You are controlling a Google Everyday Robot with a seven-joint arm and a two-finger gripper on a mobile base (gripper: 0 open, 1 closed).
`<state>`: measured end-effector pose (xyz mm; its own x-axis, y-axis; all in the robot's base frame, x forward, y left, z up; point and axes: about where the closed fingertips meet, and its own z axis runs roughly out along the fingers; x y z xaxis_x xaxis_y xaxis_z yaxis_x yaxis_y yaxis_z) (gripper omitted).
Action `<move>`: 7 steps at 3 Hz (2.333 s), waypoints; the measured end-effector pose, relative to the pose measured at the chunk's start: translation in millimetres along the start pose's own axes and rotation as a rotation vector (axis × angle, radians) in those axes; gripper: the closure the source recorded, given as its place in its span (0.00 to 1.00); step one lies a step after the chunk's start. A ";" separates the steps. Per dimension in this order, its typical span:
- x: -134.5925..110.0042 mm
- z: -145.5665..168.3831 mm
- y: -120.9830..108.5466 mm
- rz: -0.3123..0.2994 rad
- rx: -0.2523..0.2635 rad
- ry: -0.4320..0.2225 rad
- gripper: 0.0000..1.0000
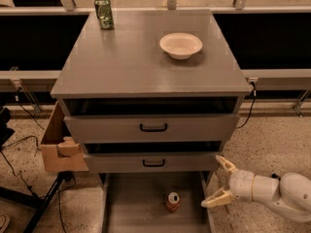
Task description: Pick coke can from bottom drawer and place on counter
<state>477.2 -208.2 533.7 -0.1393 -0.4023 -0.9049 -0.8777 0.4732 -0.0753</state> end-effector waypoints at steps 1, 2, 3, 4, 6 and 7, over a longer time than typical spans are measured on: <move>53.0 23.3 3.6 -0.015 -0.045 -0.062 0.00; 91.5 55.1 3.0 -0.052 -0.093 -0.138 0.00; 110.8 73.7 6.3 -0.040 -0.114 -0.174 0.00; 110.9 73.8 6.3 -0.040 -0.114 -0.174 0.00; 187.7 158.0 15.5 -0.031 -0.161 -0.148 0.00; 214.3 188.7 14.0 -0.037 -0.175 -0.138 0.00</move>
Offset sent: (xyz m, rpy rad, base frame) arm 0.0230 0.0128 -0.1674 0.1779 -0.1287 0.1872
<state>521.7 -139.9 259.7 -0.0521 -0.3001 -0.9525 -0.9489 0.3120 -0.0464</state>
